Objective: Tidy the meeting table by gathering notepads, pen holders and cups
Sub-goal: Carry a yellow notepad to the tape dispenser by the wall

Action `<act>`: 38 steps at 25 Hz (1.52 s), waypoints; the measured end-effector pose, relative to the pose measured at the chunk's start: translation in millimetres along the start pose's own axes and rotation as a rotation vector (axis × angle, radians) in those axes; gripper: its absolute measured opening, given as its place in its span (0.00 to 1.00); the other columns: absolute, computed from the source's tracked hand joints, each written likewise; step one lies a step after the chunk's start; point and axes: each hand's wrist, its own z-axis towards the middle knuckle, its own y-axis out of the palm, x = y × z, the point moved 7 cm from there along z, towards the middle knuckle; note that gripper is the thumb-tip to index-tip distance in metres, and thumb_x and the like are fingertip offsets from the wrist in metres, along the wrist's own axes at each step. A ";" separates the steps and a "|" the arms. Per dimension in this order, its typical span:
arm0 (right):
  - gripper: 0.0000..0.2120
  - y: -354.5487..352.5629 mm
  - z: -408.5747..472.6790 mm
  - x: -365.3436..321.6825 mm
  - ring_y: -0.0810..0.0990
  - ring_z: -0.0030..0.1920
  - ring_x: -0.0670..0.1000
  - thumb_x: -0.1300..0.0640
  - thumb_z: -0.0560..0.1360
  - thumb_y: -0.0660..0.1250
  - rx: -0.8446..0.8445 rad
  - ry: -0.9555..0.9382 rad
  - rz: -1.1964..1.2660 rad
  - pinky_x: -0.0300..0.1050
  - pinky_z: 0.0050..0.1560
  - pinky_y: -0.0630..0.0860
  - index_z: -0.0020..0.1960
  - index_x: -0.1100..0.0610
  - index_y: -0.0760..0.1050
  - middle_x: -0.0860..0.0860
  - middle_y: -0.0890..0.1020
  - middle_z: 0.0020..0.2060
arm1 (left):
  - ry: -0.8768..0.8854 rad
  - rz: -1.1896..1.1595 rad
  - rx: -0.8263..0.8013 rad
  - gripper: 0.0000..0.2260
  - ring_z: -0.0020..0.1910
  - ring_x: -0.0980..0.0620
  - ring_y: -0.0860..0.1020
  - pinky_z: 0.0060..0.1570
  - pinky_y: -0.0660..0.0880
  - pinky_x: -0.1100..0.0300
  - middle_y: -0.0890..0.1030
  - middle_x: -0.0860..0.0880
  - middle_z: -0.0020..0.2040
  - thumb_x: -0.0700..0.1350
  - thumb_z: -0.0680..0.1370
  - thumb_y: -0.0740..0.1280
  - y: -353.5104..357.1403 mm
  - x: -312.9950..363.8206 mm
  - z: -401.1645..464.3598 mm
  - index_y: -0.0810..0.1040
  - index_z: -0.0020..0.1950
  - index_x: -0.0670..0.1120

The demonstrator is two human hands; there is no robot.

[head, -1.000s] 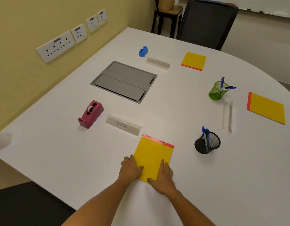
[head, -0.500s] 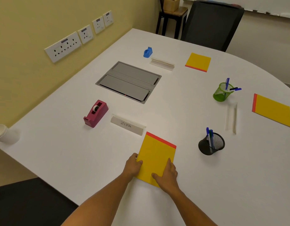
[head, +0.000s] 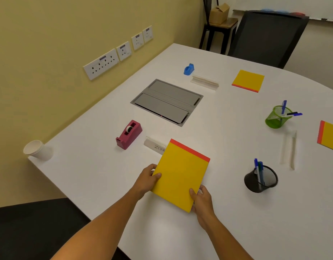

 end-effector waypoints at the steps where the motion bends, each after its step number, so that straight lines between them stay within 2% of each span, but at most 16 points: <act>1: 0.13 7.4 -0.5 -6.6 0.80 0.58 0.56 0.58 0.81 0.64 -0.006 -0.036 -0.028 0.62 0.57 0.80 0.64 0.47 0.70 0.51 0.79 0.62 | 0.010 0.002 0.012 0.10 0.55 0.47 0.79 0.47 0.75 0.57 0.80 0.46 0.60 0.46 0.82 0.63 -7.4 4.6 0.4 0.73 0.63 0.48; 4: 0.14 30.2 1.6 -26.9 0.79 0.60 0.56 0.59 0.82 0.63 -0.001 -0.120 -0.037 0.62 0.61 0.78 0.65 0.47 0.67 0.52 0.78 0.62 | 0.040 -0.011 0.087 0.13 0.55 0.48 0.79 0.49 0.76 0.57 0.80 0.47 0.57 0.51 0.81 0.64 -37.3 19.0 8.6 0.73 0.65 0.50; 7: 0.14 47.8 10.0 -45.4 0.79 0.59 0.56 0.59 0.82 0.63 0.041 -0.140 -0.010 0.60 0.61 0.78 0.65 0.48 0.67 0.52 0.78 0.61 | 0.055 0.003 0.303 0.21 0.55 0.49 0.78 0.53 0.76 0.54 0.77 0.49 0.57 0.53 0.78 0.68 -92.4 24.5 32.4 0.68 0.69 0.49; 10: 0.16 58.5 20.8 -64.1 0.79 0.58 0.56 0.58 0.82 0.63 0.071 -0.149 0.013 0.59 0.60 0.78 0.68 0.49 0.67 0.52 0.78 0.61 | 0.033 0.183 0.571 0.28 0.59 0.42 0.76 0.56 0.75 0.51 0.75 0.43 0.61 0.51 0.76 0.72 -154.9 24.7 62.3 0.67 0.70 0.43; 12: 0.17 65.6 32.8 -76.0 0.79 0.57 0.56 0.58 0.82 0.63 0.098 -0.157 0.005 0.59 0.59 0.79 0.70 0.50 0.67 0.52 0.79 0.60 | -0.060 0.325 0.637 0.33 0.64 0.39 0.73 0.61 0.73 0.45 0.71 0.40 0.66 0.52 0.74 0.74 -185.2 21.2 88.0 0.64 0.73 0.42; 14: 0.16 73.1 45.9 -86.2 0.79 0.58 0.56 0.58 0.82 0.63 0.122 -0.163 -0.003 0.59 0.60 0.78 0.68 0.50 0.68 0.52 0.79 0.60 | -0.099 0.470 0.615 0.36 0.66 0.39 0.72 0.61 0.73 0.44 0.71 0.40 0.67 0.55 0.72 0.75 -201.5 22.2 118.6 0.63 0.73 0.42; 17: 0.15 85.1 65.8 -94.3 0.78 0.59 0.57 0.58 0.82 0.63 0.173 -0.168 -0.015 0.62 0.62 0.76 0.66 0.48 0.67 0.52 0.78 0.60 | -0.069 0.627 0.495 0.38 0.64 0.40 0.73 0.58 0.75 0.46 0.72 0.40 0.65 0.60 0.70 0.75 -204.8 25.1 166.6 0.64 0.71 0.43; 21: 0.17 108.6 87.8 -105.8 0.77 0.60 0.57 0.58 0.82 0.63 0.172 -0.157 -0.027 0.63 0.62 0.76 0.69 0.49 0.67 0.51 0.77 0.61 | -0.079 0.665 0.348 0.39 0.61 0.42 0.75 0.55 0.76 0.47 0.72 0.42 0.62 0.60 0.68 0.76 -190.6 18.6 206.2 0.63 0.69 0.43; 25: 0.18 142.9 115.5 -120.8 0.77 0.61 0.58 0.57 0.82 0.63 0.138 -0.151 -0.057 0.63 0.62 0.76 0.70 0.49 0.66 0.51 0.77 0.61 | -0.119 0.756 0.334 0.31 0.55 0.42 0.79 0.47 0.73 0.51 0.76 0.43 0.58 0.55 0.70 0.75 -193.5 8.6 224.1 0.66 0.65 0.42; 27: 0.19 158.2 126.0 -128.2 0.77 0.62 0.58 0.56 0.82 0.63 0.129 -0.154 -0.074 0.63 0.62 0.76 0.72 0.50 0.66 0.50 0.76 0.62 | -0.095 0.809 0.346 0.25 0.52 0.42 0.80 0.44 0.71 0.54 0.79 0.44 0.55 0.56 0.73 0.72 -197.6 10.3 228.3 0.70 0.60 0.42; 29: 0.16 175.0 135.6 -137.3 0.77 0.60 0.57 0.56 0.82 0.63 0.109 -0.166 -0.079 0.61 0.62 0.76 0.68 0.49 0.67 0.50 0.76 0.61 | -0.067 0.861 0.385 0.21 0.50 0.43 0.81 0.42 0.70 0.56 0.80 0.44 0.53 0.58 0.76 0.68 -206.7 13.8 231.9 0.73 0.56 0.42; 31: 0.13 191.8 143.6 -146.7 0.77 0.59 0.57 0.56 0.82 0.62 0.085 -0.178 -0.091 0.59 0.60 0.77 0.65 0.48 0.67 0.50 0.76 0.60 | -0.085 0.828 0.426 0.21 0.49 0.43 0.81 0.41 0.70 0.56 0.81 0.44 0.52 0.59 0.76 0.67 -221.8 15.6 235.2 0.74 0.55 0.42; 35: 0.10 218.7 161.3 -159.4 0.77 0.56 0.56 0.57 0.83 0.61 0.061 -0.216 -0.088 0.55 0.56 0.77 0.62 0.48 0.67 0.50 0.77 0.56 | -0.225 0.591 0.479 0.26 0.45 0.44 0.78 0.41 0.73 0.56 0.77 0.46 0.48 0.60 0.69 0.73 -269.0 17.7 246.3 0.75 0.57 0.43; 38: 0.10 233.6 179.4 -161.0 0.78 0.56 0.57 0.57 0.83 0.61 0.060 -0.202 -0.064 0.57 0.56 0.78 0.62 0.48 0.67 0.50 0.77 0.57 | -0.313 0.427 0.495 0.25 0.47 0.43 0.79 0.47 0.79 0.53 0.77 0.46 0.48 0.59 0.68 0.73 -309.8 15.5 262.8 0.75 0.58 0.45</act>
